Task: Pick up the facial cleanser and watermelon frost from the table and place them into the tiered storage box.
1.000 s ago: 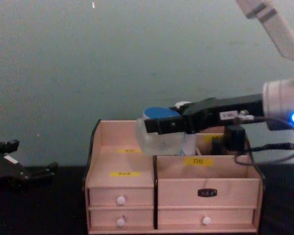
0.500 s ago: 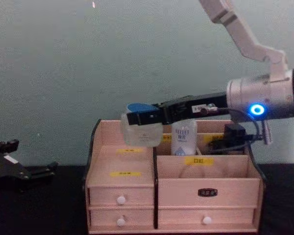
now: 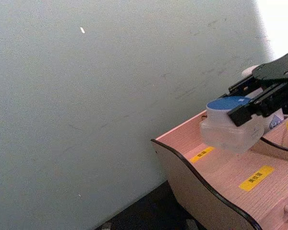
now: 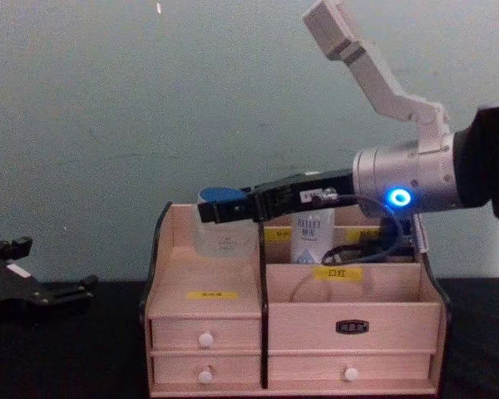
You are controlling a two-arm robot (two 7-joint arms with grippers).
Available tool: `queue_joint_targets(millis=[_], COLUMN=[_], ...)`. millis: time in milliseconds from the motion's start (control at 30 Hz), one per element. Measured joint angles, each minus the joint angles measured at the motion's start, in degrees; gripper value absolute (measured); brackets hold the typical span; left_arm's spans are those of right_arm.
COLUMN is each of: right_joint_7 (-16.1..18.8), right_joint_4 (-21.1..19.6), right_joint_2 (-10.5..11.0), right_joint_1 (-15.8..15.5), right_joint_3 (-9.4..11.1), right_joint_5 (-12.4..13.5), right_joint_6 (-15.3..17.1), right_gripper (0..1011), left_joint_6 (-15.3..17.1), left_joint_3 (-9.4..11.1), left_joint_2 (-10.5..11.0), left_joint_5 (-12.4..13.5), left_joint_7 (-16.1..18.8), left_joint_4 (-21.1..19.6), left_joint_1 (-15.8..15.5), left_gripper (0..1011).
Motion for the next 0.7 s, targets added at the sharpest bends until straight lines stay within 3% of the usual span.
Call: queue_joint_targets(millis=[400,700], right_joint_7=[0.0,-0.2], right_joint_4=[3.5,3.8], right_joint_2=[-2.1,-2.7], right_joint_1=[0.4,0.4], right_joint_3=[0.5,1.0], right_joint_5=[-1.4,-2.0], right_joint_6=[-0.5,1.9], right_gripper=[719,719], left_joint_6=[0.0,0.0], left_joint_3=[0.0,0.0], left_joint_2=[0.0,0.0], left_joint_5=[0.0,0.0], left_joint_7=[0.0,0.0], left_joint_4=[0.0,0.0], left_joint_1=[0.0,0.0], left_gripper=[1001,1001])
